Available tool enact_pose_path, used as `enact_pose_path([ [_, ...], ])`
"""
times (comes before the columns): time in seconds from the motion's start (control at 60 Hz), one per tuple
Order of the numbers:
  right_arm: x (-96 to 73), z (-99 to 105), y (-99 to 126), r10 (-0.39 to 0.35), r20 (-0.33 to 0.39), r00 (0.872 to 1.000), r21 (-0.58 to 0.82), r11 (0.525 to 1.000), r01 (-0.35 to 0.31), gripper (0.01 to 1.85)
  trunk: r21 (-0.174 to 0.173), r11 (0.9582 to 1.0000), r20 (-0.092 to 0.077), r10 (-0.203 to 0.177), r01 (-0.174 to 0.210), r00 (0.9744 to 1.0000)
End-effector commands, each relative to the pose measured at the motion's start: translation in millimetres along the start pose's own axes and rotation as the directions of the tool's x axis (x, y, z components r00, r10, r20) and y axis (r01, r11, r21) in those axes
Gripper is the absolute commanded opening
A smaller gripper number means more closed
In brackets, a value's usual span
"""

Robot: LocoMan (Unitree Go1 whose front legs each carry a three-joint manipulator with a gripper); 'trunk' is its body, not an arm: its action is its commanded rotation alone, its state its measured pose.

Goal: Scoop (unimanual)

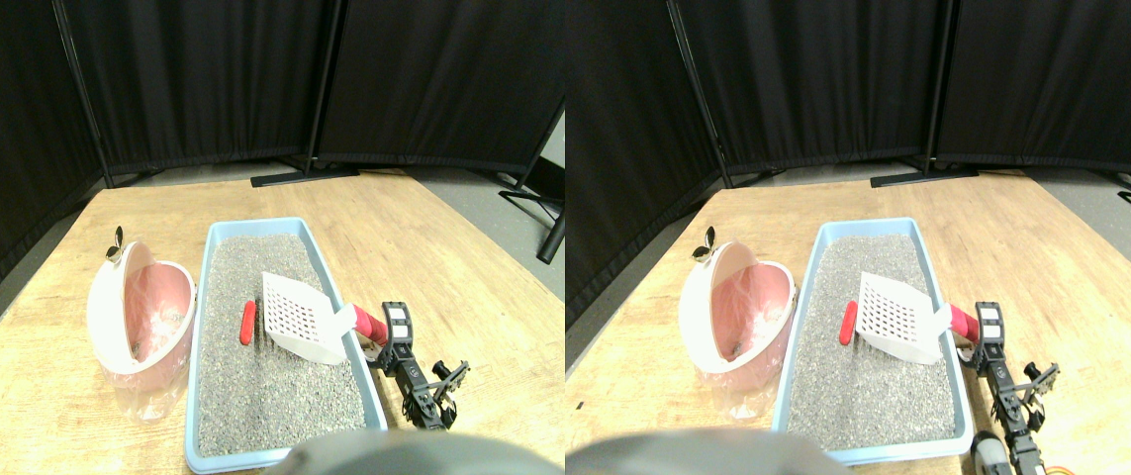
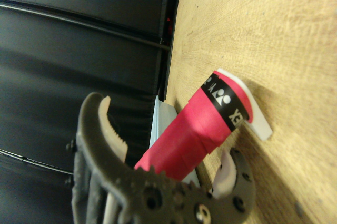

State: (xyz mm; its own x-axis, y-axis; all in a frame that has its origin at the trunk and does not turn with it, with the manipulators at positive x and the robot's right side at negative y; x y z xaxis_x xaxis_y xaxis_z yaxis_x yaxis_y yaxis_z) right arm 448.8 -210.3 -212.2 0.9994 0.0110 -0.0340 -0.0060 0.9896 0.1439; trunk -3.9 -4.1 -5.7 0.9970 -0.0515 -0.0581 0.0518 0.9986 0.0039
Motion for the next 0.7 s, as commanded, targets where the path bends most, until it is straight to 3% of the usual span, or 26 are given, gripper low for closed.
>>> enact_pose_path([
  [0.017,6.7,3,-2,-0.015,0.014,1.000,0.004,1.000,0.015,0.99,-0.016,0.9998,-0.018,0.011,-0.012,0.9998],
  [0.4,20.8,8,-6,-0.052,-0.040,0.998,0.043,0.998,0.054,1.05,-0.012,0.9999,-0.017,0.009,-0.009,0.9998],
  [0.7,27.2,5,-5,-0.037,-0.064,0.997,0.056,0.998,0.041,1.02,-0.016,0.9997,-0.018,0.019,-0.019,0.9997],
])
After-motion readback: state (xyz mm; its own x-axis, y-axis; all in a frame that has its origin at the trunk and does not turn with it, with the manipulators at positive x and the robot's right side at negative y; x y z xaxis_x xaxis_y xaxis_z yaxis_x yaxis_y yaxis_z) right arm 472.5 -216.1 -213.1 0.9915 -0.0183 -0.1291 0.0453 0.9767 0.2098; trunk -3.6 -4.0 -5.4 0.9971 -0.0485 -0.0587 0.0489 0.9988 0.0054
